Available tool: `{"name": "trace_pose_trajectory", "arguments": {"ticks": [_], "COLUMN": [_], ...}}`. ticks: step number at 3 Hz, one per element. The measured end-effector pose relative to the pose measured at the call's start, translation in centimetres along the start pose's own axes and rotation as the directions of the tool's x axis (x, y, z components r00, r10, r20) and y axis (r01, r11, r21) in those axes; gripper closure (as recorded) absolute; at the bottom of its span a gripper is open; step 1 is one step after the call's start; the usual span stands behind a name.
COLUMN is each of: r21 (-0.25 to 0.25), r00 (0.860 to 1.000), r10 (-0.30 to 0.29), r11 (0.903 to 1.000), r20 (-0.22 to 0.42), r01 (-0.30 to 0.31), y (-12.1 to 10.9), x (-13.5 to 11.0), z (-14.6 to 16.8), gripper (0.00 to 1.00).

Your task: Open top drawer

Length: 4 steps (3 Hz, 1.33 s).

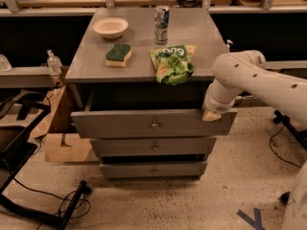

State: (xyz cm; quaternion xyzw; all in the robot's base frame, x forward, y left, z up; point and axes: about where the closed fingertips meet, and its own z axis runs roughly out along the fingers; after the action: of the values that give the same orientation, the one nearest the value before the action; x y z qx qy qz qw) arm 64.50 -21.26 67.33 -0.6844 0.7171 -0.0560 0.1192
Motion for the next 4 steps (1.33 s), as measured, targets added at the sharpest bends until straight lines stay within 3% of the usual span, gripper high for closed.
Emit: {"name": "trace_pose_trajectory", "arguments": {"ticks": [4], "r21": [0.005], "r00": [0.999], "r10": [-0.007], "r11": [1.0], "r20": [-0.035], "r01": [0.007], "y": [1.8], "x": [-0.4], "z": [-2.3], "gripper": [1.0]}}
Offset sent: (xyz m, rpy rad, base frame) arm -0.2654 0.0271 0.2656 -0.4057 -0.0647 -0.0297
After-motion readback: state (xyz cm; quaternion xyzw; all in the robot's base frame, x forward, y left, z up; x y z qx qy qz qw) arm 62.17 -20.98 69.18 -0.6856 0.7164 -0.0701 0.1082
